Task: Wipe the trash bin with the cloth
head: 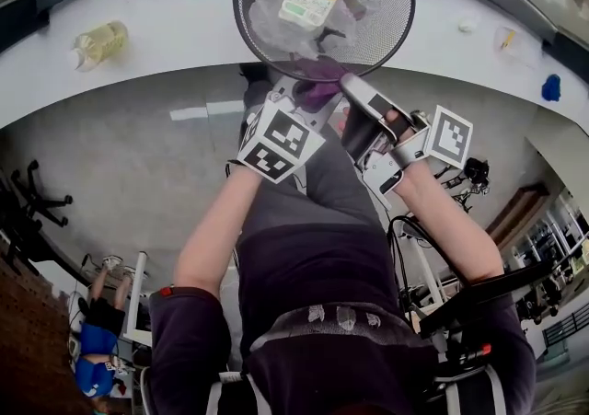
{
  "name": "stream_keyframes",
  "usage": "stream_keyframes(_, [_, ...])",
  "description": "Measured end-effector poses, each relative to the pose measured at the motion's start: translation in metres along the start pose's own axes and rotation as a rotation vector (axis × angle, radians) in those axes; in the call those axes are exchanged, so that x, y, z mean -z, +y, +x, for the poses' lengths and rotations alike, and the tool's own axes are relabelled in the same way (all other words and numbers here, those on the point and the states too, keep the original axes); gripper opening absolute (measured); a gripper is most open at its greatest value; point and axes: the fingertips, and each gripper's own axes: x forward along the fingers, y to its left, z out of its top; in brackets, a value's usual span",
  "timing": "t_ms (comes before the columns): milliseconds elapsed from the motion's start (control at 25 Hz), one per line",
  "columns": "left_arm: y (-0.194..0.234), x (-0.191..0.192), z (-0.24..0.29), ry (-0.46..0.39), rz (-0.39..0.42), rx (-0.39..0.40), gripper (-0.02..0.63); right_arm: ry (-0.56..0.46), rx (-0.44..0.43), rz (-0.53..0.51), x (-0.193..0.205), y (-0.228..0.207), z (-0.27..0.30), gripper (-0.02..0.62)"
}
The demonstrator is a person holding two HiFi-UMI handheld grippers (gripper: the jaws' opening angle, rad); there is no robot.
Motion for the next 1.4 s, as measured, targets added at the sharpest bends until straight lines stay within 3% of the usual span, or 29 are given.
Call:
stream_keyframes(80, [0.018, 0.028, -0.015, 0.081, 0.017, -0.063, 0.086, 0.002, 0.008, -0.033, -0.001, 0.002, -0.002, 0.042])
stream_keyframes(200, [0.072, 0.064, -0.055, 0.162, 0.005, -0.238, 0.086, 0.014, 0.058, -0.103, -0.005, 0.002, -0.011, 0.047])
stream_keyframes(440, [0.2, 0.03, -0.112, 0.09, 0.01, -0.517, 0.086, 0.063, 0.043, -0.182, -0.005, 0.018, -0.028, 0.051])
stream_keyframes(600, [0.249, 0.013, -0.104, 0.059, -0.031, -0.546, 0.118, 0.121, -0.018, -0.23, -0.001, 0.031, -0.032, 0.049])
stream_keyframes(680, [0.266, 0.02, -0.094, 0.11, -0.044, -0.543, 0.19, 0.145, -0.061, -0.266, -0.001, 0.043, -0.033, 0.047])
stream_keyframes(760, [0.28, 0.035, -0.086, 0.167, -0.065, -0.535, 0.261, 0.165, -0.082, -0.338, -0.001, 0.054, -0.032, 0.0])
stream_keyframes(800, [0.287, 0.044, -0.084, 0.189, -0.088, -0.532, 0.33, 0.166, -0.084, -0.375, -0.002, 0.059, -0.033, 0.0])
stream_keyframes(920, [0.299, 0.069, -0.086, 0.234, -0.171, -0.539, 0.348, 0.152, -0.092, -0.469, -0.006, 0.071, -0.038, 0.0])
stream_keyframes(1000, [0.299, 0.069, -0.097, 0.23, -0.184, -0.551, 0.349, 0.14, -0.119, -0.527, -0.01, 0.079, -0.039, 0.0])
stream_keyframes(1080, [0.292, 0.056, -0.114, 0.189, -0.17, -0.565, 0.349, 0.128, -0.151, -0.556, -0.017, 0.089, -0.036, 0.0])
stream_keyframes(1200, [0.252, 0.013, -0.138, 0.045, -0.142, -0.54, 0.348, 0.104, -0.223, -0.632, -0.024, 0.127, -0.04, 0.0])
stream_keyframes(1320, [0.208, -0.067, -0.186, -0.109, -0.074, -0.494, 0.342, 0.047, -0.306, -0.733, -0.019, 0.188, -0.052, 0.0])
stream_keyframes(1400, [0.169, -0.128, -0.223, -0.256, -0.054, -0.459, 0.305, 0.041, -0.352, -0.786, -0.008, 0.224, -0.065, 0.0])
